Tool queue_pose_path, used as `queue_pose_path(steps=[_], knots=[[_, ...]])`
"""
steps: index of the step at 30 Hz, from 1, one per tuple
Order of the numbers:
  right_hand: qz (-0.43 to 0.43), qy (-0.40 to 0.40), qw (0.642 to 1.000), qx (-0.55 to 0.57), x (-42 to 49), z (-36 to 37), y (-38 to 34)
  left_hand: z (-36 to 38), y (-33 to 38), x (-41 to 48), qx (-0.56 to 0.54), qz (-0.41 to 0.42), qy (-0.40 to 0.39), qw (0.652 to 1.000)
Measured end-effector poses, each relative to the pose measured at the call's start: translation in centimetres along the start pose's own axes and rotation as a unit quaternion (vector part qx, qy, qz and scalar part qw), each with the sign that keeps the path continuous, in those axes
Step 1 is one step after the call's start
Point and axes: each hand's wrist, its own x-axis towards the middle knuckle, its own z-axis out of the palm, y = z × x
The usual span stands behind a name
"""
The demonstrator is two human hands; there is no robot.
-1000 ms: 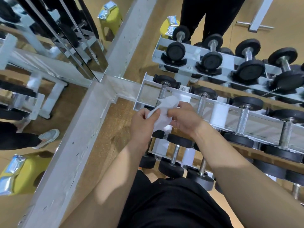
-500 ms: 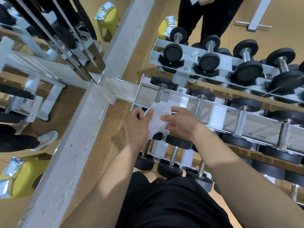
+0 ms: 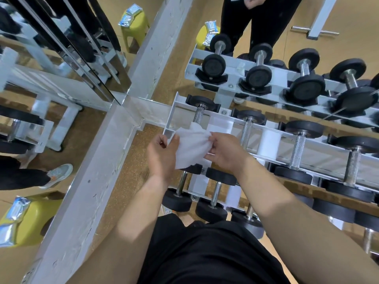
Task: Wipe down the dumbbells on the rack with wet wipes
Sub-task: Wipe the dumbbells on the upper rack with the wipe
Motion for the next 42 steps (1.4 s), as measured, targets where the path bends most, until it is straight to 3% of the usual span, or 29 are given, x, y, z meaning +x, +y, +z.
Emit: queue_pose_path(steps=[3, 6, 8, 10, 13, 15, 22, 25, 30, 37, 42], knots=[[-0.001, 0.054, 0.996, 0.072, 0.5, 0.6, 0.3, 0.6, -0.4, -1.2, 0.017, -0.025, -0.037, 0.999], [-0.043, 0.091, 0.994, 0.034, 0.3, 1.2, -0.2, 1.0, -1.9, -2.1, 0.050, -0.048, -0.081, 0.994], [-0.084, 0.072, 0.994, -0.019, -0.1, 1.0, -0.6, 0.9, -2.1, -2.3, 0.045, -0.118, -0.140, 0.982], [-0.102, 0.013, 0.993, -0.049, -0.5, 0.6, -1.1, 0.8, -1.4, -2.3, -0.038, -0.193, -0.199, 0.960], [-0.116, -0.058, 0.987, -0.092, -0.6, 0.2, -1.7, 0.5, 0.0, -1.5, -0.235, -0.272, -0.246, 0.900], [-0.135, -0.071, 0.981, -0.116, -0.4, 0.1, -1.7, 0.4, 0.4, -0.4, -0.285, -0.268, -0.258, 0.883], [-0.149, -0.076, 0.980, -0.105, -0.3, -0.9, -1.4, 0.4, 1.5, 1.1, -0.318, -0.205, -0.239, 0.894], [-0.176, -0.093, 0.966, -0.165, -0.6, -1.6, -1.3, 0.3, 1.9, 0.9, -0.345, -0.197, -0.241, 0.885], [-0.259, -0.036, 0.936, -0.237, -0.6, -1.2, -1.0, 0.7, 1.6, 0.5, -0.338, -0.215, -0.241, 0.884], [-0.165, -0.050, 0.977, -0.127, -0.9, -1.7, -1.0, 0.3, 1.3, 0.4, -0.308, -0.234, -0.202, 0.900], [-0.131, -0.046, 0.987, -0.086, -0.8, -1.5, -0.8, 0.1, 1.4, 0.3, -0.298, -0.247, -0.225, 0.894]])
